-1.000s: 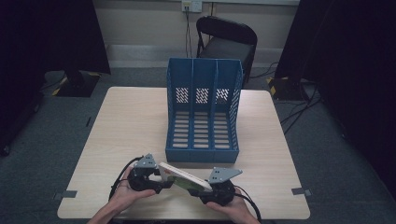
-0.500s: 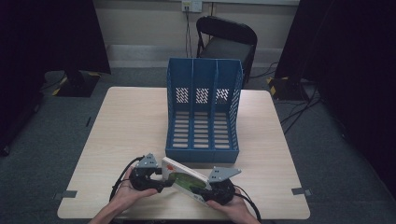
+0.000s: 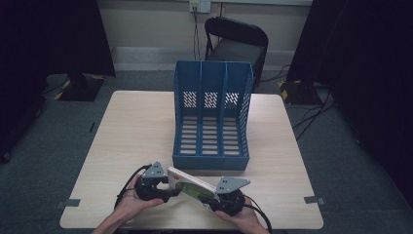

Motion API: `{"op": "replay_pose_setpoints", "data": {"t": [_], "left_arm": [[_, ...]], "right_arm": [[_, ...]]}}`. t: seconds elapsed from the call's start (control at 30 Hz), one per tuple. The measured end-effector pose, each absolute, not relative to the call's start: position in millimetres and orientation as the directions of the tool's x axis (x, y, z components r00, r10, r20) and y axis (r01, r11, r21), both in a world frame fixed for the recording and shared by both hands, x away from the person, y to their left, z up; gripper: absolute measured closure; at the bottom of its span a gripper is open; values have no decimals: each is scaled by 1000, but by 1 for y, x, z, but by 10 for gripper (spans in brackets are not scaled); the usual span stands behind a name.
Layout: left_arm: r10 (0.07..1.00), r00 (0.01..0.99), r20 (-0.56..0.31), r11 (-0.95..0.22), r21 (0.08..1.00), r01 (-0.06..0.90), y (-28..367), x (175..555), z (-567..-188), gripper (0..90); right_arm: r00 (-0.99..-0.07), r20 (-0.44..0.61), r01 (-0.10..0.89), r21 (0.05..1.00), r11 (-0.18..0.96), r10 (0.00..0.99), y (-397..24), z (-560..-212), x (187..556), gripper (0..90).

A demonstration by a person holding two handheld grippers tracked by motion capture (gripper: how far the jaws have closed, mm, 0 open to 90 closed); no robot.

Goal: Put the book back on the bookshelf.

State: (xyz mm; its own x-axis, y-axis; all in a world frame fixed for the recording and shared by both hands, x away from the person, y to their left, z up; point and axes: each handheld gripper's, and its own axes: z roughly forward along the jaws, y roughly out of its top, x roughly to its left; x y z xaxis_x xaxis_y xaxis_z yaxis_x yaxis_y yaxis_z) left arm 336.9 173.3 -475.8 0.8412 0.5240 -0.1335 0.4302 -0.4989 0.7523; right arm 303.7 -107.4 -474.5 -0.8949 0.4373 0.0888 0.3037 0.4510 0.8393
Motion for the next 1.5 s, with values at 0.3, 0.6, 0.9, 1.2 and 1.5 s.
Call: {"op": "replay_pose_setpoints", "data": {"t": [0.3, 0.6, 0.9, 1.2, 1.5], "left_arm": [[524, 836, -164, -490, 745, 453, 174, 340, -475, 446], [559, 801, -213, -420, 760, 495, 190, 341, -466, 375], [690, 703, -171, -359, 763, 538, 225, 350, -461, 238], [809, 562, -171, -334, 653, 680, 242, 368, -480, 190], [848, 530, -20, -391, 652, 650, 235, 370, -495, 178]], "right_arm": [[-893, 93, 311, 835, 454, 441, -107, -473, 305, 758], [-894, 127, 333, 829, 449, 430, -110, -470, 305, 760], [-888, 148, 352, 828, 438, 435, -115, -465, 307, 760], [-877, 161, 366, 833, 414, 452, -122, -460, 308, 761], [-868, 163, 373, 838, 399, 469, -125, -456, 301, 761]]}}
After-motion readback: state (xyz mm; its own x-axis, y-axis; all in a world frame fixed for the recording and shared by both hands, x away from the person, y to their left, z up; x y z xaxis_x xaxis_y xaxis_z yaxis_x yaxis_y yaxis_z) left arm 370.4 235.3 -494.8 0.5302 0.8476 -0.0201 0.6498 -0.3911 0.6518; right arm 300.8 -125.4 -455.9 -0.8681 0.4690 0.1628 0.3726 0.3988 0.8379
